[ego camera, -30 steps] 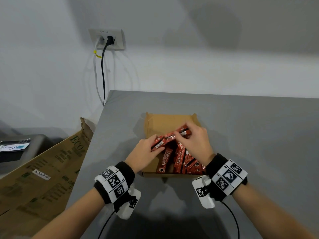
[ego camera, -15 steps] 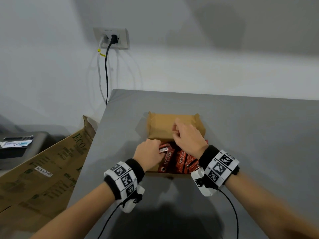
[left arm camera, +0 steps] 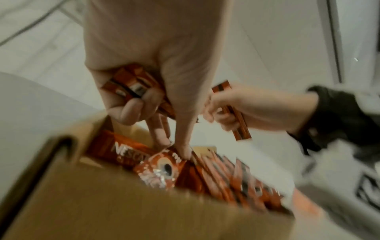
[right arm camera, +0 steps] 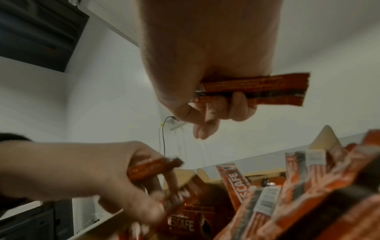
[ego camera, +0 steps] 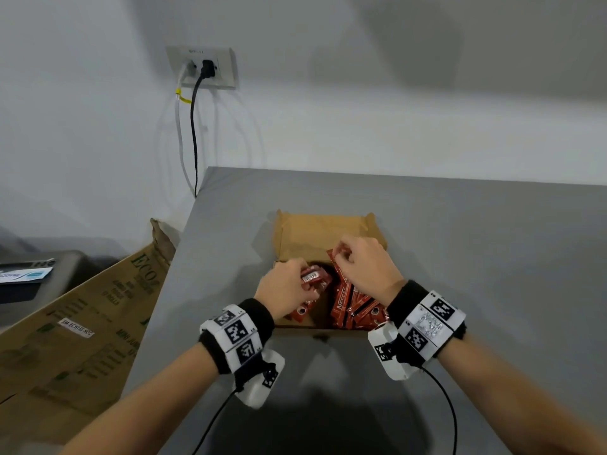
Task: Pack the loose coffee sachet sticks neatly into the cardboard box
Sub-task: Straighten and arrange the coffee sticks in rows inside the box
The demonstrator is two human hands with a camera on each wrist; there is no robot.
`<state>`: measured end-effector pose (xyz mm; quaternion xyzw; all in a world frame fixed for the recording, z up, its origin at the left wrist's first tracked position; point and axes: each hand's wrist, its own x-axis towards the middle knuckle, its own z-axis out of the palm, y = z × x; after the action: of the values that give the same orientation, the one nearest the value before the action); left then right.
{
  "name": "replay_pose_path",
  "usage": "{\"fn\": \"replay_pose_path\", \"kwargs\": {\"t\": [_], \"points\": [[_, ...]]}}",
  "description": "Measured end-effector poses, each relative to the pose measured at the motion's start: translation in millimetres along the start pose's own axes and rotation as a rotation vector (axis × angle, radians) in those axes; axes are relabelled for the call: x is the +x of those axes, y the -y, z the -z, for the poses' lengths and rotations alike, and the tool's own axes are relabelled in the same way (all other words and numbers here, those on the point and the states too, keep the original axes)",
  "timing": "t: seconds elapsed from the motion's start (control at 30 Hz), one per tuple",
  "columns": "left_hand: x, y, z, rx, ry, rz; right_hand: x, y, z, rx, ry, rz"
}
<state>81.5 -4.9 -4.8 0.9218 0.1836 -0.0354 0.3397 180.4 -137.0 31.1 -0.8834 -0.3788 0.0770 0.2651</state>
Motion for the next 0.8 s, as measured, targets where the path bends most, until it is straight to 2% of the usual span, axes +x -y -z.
{"fn": "replay_pose_path", "kwargs": {"t": [0.07, 0.13, 0.2, 0.5, 0.63, 0.7, 0.8], "points": [[1, 2, 18, -0.152, 0.056, -0.016, -2, 0, 0, 0.021, 0.036, 0.037], [0, 1, 33, -0.264, 0.116, -0.052, -3, 3, -1, 0.034, 0.136, 0.068], [0, 3, 41, -0.318, 0.108, -0.079, -3, 7, -3, 0.083, 0.203, 0.077], [4, 21, 44, -0.423, 0.106, -0.047, -3, 6, -2, 0.131, 0.221, 0.019], [2, 20, 41, -0.457, 0.193, -0.069, -3, 7, -3, 0.133, 0.224, 0.019], [2, 17, 36, -0.440, 0.113, -0.056, -3, 12, -2, 0.196, 0.163, 0.025], [2, 15, 28, -0.518, -0.165, -0.023, -4, 20, -4, 0.326, 0.135, -0.003]]}}
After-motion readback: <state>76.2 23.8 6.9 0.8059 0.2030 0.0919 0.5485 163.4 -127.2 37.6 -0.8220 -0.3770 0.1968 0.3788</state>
